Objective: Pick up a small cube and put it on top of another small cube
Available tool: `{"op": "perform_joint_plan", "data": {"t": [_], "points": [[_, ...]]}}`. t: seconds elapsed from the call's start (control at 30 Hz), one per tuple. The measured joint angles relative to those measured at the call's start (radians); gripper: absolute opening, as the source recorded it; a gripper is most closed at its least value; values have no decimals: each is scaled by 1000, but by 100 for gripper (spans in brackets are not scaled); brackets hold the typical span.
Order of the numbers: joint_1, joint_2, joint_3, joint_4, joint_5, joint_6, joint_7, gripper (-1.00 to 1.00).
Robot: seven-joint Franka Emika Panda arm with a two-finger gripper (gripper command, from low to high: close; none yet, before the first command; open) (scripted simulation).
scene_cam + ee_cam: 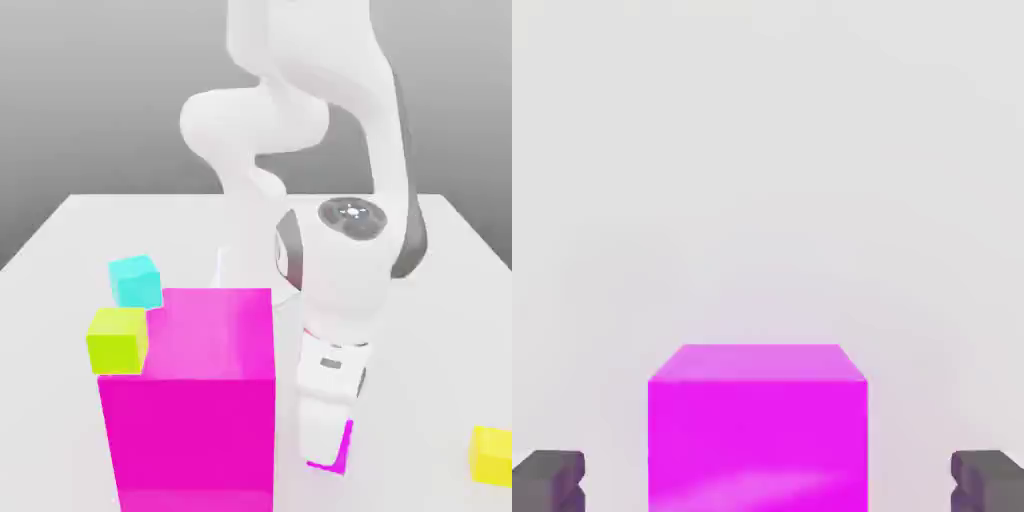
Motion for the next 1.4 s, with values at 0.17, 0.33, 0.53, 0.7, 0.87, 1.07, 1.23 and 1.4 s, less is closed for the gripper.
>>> {"op": "perform_joint_plan", "data": {"t": [0.17,0.33,0.53,0.7,0.87,1.07,1.23,1.4], "points": [[-3,16,3,3,0,11,0,-100],[7,-114,-10,-22,-16,-94,11,-100],[-29,-299,-10,50,12,-208,-129,-100],[-99,-477,-77,128,2,-406,-324,-100],[-163,-644,-161,183,-35,-615,-486,-100],[-291,-775,-241,149,-144,-874,-540,-100],[-327,-805,-255,56,-188,-851,-537,-100],[-329,-778,-263,12,-191,-781,-539,100]]}}
